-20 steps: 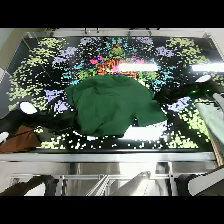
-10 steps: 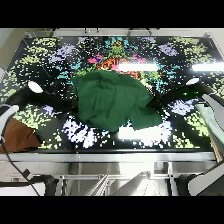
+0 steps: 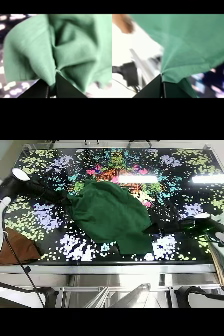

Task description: Fold the shirts.

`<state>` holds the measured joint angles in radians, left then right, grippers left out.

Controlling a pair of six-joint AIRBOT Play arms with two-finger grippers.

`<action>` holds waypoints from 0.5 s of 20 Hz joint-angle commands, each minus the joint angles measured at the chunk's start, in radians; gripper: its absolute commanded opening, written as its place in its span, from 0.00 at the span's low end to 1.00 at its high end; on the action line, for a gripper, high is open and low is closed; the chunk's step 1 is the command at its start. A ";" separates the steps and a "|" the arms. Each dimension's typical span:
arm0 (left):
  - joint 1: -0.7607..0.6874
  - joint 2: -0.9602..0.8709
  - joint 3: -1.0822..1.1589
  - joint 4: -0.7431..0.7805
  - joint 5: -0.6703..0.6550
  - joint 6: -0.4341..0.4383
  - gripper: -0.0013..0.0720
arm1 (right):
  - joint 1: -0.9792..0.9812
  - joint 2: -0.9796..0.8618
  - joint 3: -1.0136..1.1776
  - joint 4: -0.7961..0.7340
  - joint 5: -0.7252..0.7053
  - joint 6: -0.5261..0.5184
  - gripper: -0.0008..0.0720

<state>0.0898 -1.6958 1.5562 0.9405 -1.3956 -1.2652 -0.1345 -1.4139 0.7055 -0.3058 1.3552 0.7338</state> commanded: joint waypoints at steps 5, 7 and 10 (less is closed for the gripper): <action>0.110 0.335 0.333 -0.621 -0.165 0.121 0.06 | -0.023 0.580 0.296 0.446 -0.057 -0.189 0.04; 0.161 0.424 0.422 -0.627 -0.084 0.119 0.06 | -0.031 0.700 0.426 0.323 -0.251 -0.189 0.04; 0.232 0.493 0.478 -0.626 -0.068 0.111 0.06 | -0.030 0.785 0.522 0.177 -0.475 -0.190 0.04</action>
<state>0.2619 -1.2819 1.9659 0.3752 -1.4967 -1.1606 -0.1604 -0.7395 1.1183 -0.0284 1.1187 0.5591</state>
